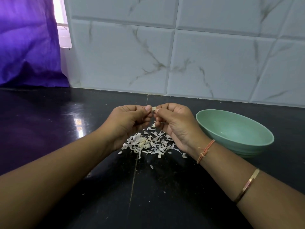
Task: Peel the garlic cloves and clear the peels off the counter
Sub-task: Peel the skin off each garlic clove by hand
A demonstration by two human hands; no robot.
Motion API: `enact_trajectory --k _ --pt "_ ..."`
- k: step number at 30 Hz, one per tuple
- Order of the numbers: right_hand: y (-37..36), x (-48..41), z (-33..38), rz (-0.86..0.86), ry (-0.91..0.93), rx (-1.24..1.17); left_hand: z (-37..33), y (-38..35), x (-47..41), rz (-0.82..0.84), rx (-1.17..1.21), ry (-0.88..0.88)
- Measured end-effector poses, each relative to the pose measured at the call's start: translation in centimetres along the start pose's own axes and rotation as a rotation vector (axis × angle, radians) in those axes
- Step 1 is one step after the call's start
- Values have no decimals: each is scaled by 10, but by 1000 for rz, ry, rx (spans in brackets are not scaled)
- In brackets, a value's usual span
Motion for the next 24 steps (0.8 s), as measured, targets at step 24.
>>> enact_trajectory --k 24 --pt "6 -3 -1 -54 43 54 -11 0 5 -105 -273 -242"
Point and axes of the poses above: each hand's wrist, its own x-axis away from the middle knuckle, its own y-axis out of the back of the hand, z = x × y, the point moved 6 cm from there along -x, towards the middle knuckle, and after that the axes turned 2 degrees about -z, right-handed, at the moved point
